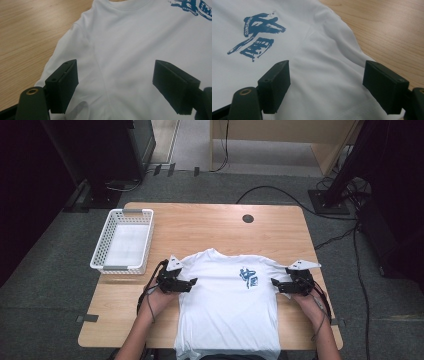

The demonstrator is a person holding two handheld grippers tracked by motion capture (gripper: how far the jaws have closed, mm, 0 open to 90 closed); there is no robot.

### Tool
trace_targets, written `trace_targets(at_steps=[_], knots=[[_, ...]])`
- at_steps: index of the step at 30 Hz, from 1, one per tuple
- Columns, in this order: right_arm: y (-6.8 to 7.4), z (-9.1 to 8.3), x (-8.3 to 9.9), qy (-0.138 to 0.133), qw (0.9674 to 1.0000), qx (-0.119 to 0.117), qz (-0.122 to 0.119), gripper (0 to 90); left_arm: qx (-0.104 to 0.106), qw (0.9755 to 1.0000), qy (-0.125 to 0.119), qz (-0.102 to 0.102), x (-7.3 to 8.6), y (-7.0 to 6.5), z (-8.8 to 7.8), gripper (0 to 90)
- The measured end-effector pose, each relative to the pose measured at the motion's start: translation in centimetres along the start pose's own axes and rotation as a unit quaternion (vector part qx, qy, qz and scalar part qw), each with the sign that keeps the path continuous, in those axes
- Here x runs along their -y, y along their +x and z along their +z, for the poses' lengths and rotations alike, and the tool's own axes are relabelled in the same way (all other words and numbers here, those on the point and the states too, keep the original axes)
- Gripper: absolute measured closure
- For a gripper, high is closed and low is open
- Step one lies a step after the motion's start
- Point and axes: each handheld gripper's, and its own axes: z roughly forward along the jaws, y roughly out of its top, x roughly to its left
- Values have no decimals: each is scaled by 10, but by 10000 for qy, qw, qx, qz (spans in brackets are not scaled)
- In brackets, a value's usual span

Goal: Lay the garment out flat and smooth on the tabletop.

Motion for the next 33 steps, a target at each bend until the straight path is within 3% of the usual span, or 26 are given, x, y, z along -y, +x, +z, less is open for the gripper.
trace_targets(at_steps=[7, 15, 19, 33], knots=[[-5, -2, 1, -27, 10000, 65, -9, 228, 154, 9998, 31, 114, 1, -12, 5, 211], [-12, -3, 2, -69, 9999, 144, 47, 231, 192, 9994, 135, 272, 4, -20, 11, 211], [-16, -4, 2, -69, 9996, 266, 24, 242, 203, 9993, 143, 295, 5, -20, 13, 211], [-35, -6, 4, -220, 9990, 280, 266, 268, 217, 9993, 113, 296, 7, -19, 15, 211]])
